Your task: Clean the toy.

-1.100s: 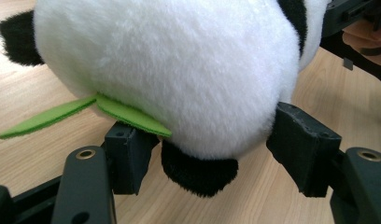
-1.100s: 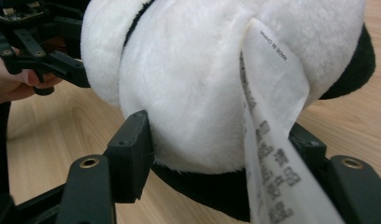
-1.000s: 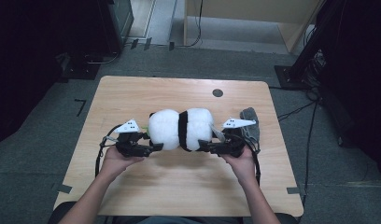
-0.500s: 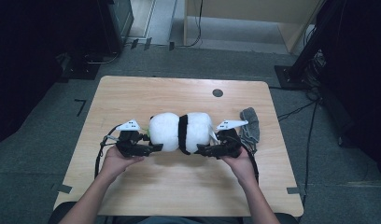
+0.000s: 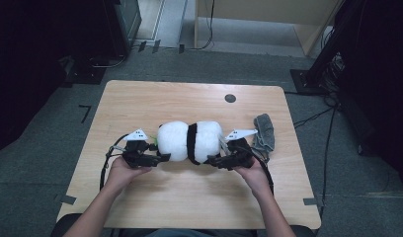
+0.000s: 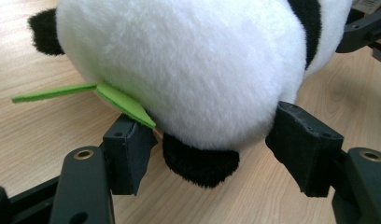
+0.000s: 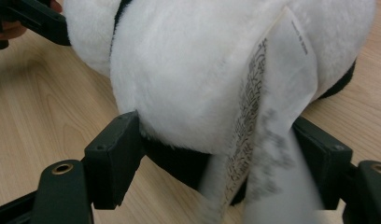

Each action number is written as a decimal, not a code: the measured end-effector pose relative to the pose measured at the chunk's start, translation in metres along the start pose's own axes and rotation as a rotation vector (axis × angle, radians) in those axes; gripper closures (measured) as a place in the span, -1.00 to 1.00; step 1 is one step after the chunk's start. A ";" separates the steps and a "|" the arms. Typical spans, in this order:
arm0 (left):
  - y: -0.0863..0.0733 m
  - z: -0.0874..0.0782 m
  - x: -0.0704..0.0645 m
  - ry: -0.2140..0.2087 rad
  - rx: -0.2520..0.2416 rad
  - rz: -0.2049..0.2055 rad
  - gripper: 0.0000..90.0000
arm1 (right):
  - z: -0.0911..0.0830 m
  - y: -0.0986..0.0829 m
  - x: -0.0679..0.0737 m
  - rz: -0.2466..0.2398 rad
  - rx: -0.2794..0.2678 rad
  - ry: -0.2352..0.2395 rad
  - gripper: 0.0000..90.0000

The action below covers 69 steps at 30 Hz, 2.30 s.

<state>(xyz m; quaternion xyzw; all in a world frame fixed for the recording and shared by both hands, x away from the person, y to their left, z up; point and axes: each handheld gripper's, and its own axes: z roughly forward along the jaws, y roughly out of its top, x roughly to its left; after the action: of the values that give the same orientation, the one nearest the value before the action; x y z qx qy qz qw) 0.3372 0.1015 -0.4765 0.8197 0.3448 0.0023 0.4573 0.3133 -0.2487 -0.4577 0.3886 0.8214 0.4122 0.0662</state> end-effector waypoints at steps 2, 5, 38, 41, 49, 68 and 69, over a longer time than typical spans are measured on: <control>0.000 -0.001 0.000 0.007 -0.003 0.004 -0.29 | 0.001 -0.002 0.000 -0.002 0.012 0.007 -0.44; 0.000 -0.003 0.000 0.019 -0.013 0.012 -0.29 | 0.000 -0.003 0.000 -0.017 0.003 -0.009 -0.45; 0.058 -0.012 -0.002 0.009 -0.109 0.099 -0.27 | -0.028 -0.026 -0.027 -0.058 -0.084 -0.102 -0.45; 0.063 -0.004 -0.002 0.001 -0.102 0.091 -0.27 | -0.034 -0.028 -0.033 0.018 -0.092 -0.073 -0.51; 0.061 0.000 0.004 0.010 -0.097 0.104 -0.28 | -0.050 -0.030 -0.045 0.080 -0.213 -0.058 -0.51; 0.047 0.016 0.021 0.041 -0.080 0.077 -0.81 | -0.071 -0.036 -0.088 0.122 -0.247 -0.305 -0.49; 0.045 0.017 0.022 0.035 -0.093 0.078 -0.82 | -0.071 -0.036 -0.091 0.126 -0.247 -0.311 -0.49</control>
<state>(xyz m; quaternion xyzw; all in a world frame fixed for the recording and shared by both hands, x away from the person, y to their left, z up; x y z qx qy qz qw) 0.3849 0.0858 -0.4593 0.8101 0.3201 0.0505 0.4886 0.3242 -0.3696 -0.4569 0.4871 0.7185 0.4483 0.2134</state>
